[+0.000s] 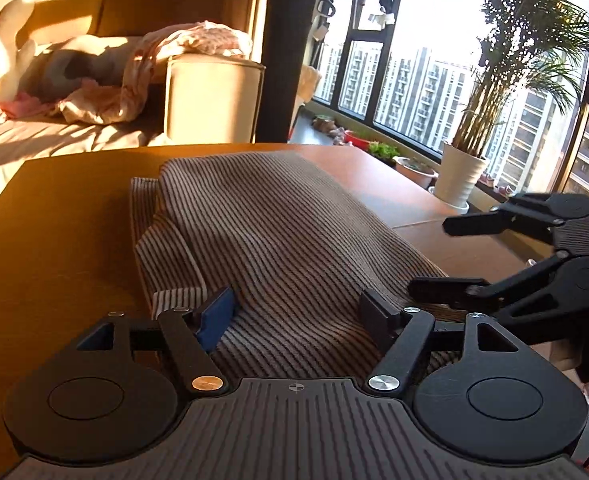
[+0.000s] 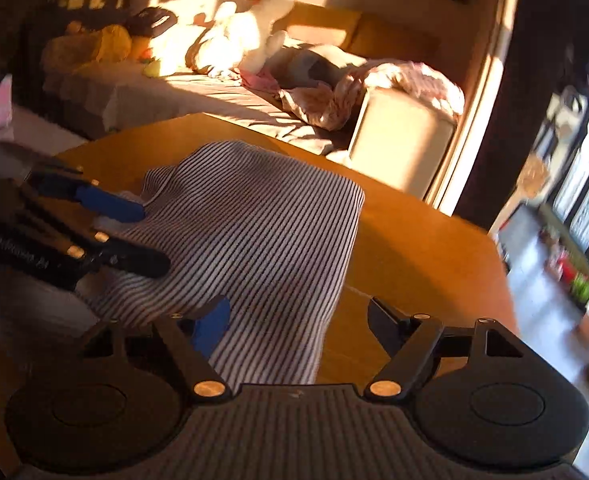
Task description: Fold clothes
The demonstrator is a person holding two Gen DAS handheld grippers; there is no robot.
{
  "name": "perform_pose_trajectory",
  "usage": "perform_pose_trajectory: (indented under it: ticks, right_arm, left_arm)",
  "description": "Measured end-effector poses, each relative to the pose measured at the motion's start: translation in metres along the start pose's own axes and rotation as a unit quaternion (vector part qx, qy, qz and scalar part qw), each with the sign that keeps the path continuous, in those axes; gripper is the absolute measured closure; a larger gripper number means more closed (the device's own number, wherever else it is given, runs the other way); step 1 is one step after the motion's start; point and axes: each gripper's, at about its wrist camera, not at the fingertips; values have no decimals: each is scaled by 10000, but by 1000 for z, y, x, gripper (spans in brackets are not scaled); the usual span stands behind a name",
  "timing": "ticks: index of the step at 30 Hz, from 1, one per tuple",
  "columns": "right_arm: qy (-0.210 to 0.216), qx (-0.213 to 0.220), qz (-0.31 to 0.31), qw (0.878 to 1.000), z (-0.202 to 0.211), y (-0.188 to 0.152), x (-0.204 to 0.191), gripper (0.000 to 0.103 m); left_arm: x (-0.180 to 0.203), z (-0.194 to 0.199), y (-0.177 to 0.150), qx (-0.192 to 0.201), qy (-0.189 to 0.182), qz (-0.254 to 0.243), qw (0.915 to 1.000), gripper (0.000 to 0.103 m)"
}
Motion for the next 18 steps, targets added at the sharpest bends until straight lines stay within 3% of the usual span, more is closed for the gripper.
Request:
perform_pose_trajectory:
  ticks: [2,6,7,11,14,16,18]
  right_arm:
    - [157,246,711,9970,27,1,-15,22]
    - [1523,358,491,9865,61,4,-23,14]
    - [1667,314,549,9840,60,3,-30,14]
    - [1509,-64,986,9836,39,-10,-53,14]
    - [1459,18,1110,9830,36,-14,-60,9]
    - [1524,-219,536,9866,30,-9,-52,18]
    - [1620,-440,-200,9856,22,-7,-38,19]
  left_arm:
    - [0,0,0,3,-2,15,10000,27]
    - [-1,0,1,2,-5,32,10000,27]
    - [-1,0,1,3,-6,36,10000,27]
    - [-2,0,1,4,-15,60,10000,27]
    - [-4,6,3,40,-3,38,10000,26]
    - [-6,13,5,99,19,-7,9999,26]
    - [-8,21,7,157,41,-52,9999,24]
Point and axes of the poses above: each gripper's, at about its wrist camera, not at the fingertips, and z roughly against the way its jaws point, x to its right, y to its top, and after that the axes turned 5 degrees about x, right-handed
